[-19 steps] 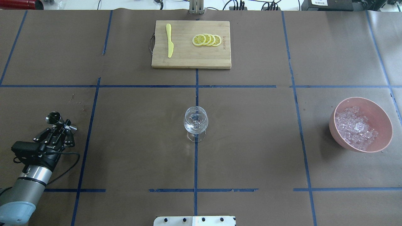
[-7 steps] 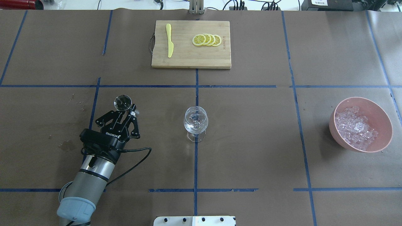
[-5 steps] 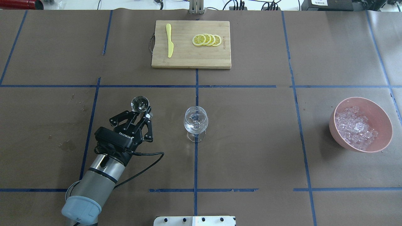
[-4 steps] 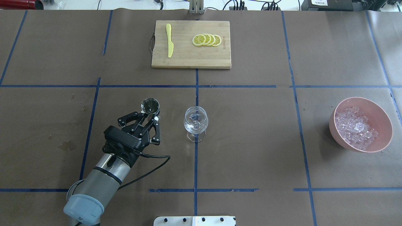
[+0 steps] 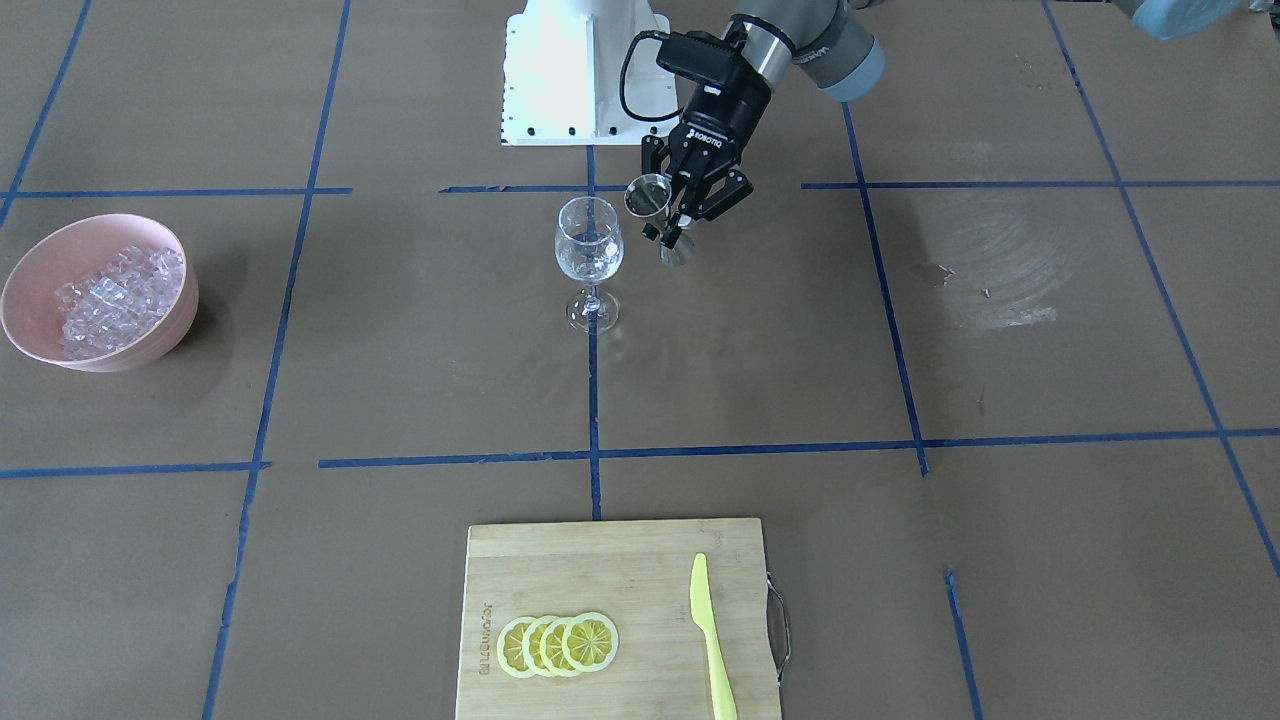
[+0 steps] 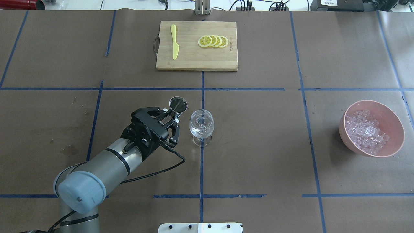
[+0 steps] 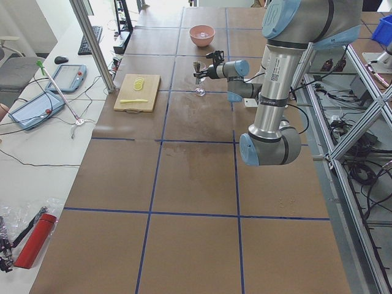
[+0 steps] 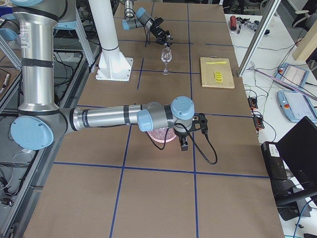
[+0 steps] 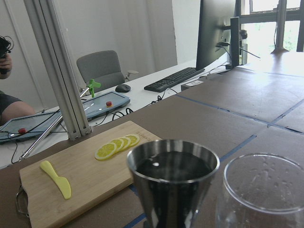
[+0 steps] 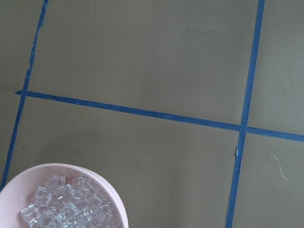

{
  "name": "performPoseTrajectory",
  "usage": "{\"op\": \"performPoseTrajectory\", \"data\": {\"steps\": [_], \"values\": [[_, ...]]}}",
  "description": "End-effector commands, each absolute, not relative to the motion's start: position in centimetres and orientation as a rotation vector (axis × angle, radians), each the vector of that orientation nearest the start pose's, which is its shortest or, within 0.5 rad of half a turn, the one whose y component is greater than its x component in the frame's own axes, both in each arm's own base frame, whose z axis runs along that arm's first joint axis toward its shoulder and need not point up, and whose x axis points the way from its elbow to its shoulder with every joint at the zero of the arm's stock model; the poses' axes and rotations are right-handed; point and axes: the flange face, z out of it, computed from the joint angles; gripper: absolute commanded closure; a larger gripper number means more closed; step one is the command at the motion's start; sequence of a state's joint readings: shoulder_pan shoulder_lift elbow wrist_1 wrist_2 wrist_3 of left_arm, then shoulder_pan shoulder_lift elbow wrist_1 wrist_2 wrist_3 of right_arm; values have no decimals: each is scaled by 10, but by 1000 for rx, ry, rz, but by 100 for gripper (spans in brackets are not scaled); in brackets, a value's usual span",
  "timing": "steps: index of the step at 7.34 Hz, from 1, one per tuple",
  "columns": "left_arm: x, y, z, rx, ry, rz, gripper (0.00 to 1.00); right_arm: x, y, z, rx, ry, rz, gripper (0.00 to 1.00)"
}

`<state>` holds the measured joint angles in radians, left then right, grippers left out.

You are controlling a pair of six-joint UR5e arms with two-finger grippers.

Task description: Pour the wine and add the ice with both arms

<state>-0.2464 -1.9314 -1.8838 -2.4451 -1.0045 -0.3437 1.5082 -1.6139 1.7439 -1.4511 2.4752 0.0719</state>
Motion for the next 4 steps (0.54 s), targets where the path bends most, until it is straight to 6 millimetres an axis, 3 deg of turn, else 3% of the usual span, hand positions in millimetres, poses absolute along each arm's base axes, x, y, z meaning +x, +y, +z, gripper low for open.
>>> {"op": "performPoseTrajectory", "data": {"steps": [1,2,3,4], "values": [[478,-316,208,1392,698,491,100,25,-486,571,172,-912,-104,0],[480,-316,210,1402,654,538,100,25,-487,570,173,-912,-105,0],[482,-321,200,1397,530,644,100,24,-488,570,174,-912,-106,0],[481,-322,192,1391,519,648,100,24,-487,569,176,-914,-107,0]]}}
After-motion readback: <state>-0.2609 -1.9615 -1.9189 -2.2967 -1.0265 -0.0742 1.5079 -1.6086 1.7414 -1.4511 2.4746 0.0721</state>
